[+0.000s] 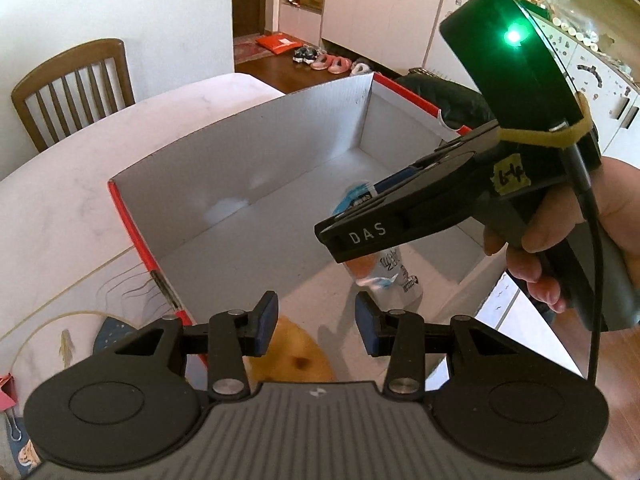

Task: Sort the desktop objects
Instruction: 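Carry both items over the red box and lower them inside, then open both grippers to release the toy and sausage pack into the box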

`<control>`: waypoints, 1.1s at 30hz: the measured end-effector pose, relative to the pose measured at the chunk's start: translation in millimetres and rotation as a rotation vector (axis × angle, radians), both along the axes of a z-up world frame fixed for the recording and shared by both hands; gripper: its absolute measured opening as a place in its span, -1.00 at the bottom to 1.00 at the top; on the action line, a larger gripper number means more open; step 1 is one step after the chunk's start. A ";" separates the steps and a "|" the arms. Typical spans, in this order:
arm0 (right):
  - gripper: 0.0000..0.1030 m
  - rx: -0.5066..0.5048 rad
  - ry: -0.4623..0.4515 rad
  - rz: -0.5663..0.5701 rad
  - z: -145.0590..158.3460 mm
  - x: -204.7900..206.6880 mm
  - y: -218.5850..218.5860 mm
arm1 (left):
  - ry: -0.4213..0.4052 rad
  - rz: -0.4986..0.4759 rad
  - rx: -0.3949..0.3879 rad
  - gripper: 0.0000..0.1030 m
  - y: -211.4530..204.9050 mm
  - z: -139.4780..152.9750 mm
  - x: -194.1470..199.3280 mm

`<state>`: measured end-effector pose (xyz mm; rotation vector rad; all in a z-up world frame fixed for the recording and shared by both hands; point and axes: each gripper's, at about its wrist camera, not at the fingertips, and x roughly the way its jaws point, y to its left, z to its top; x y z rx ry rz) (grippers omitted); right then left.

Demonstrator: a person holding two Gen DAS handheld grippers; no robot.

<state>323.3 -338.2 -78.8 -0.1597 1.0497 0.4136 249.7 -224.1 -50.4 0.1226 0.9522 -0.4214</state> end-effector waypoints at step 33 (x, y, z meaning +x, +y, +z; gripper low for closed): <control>0.65 0.173 -0.151 0.066 75.6 -58.2 -10.5 | -0.191 0.184 -0.093 0.33 62.9 53.3 -64.0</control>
